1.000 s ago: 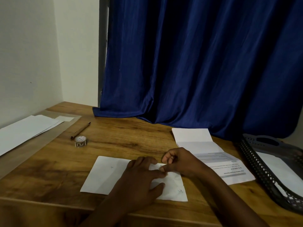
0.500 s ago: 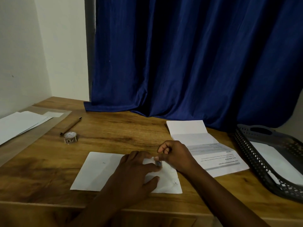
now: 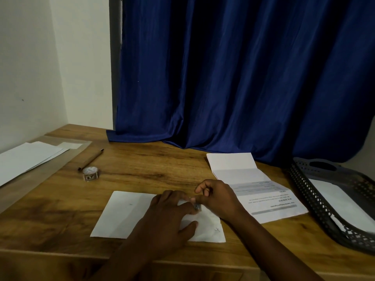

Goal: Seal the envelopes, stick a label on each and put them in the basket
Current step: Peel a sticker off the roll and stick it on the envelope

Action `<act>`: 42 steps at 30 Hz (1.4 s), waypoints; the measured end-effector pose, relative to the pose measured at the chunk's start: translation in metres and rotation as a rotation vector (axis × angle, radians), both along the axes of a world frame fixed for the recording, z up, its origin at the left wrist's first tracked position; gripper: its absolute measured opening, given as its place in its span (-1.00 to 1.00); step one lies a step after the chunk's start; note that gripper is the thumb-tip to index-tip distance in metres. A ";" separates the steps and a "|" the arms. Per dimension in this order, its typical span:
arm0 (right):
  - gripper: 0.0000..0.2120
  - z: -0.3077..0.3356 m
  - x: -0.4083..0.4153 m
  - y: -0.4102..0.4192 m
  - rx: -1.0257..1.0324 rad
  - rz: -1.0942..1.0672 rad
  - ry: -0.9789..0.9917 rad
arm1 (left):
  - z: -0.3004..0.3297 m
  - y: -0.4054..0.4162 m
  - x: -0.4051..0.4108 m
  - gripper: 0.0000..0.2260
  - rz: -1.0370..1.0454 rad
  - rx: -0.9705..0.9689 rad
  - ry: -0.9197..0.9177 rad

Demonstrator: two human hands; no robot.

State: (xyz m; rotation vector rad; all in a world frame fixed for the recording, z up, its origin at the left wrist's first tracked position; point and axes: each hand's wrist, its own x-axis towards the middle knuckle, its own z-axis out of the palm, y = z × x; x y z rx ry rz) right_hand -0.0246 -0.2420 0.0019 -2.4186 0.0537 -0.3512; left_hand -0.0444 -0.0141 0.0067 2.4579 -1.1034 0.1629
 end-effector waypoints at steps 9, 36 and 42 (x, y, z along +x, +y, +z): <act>-0.87 0.005 -0.004 -0.005 0.131 0.019 -0.003 | 0.000 0.000 0.000 -0.56 -0.007 -0.007 -0.001; -0.71 0.017 -0.038 -0.015 0.418 0.157 -0.044 | 0.002 -0.003 -0.002 -0.27 0.132 0.016 -0.037; -0.80 0.035 -0.033 -0.010 0.472 0.200 0.071 | 0.003 -0.003 -0.005 -0.28 0.095 -0.054 -0.130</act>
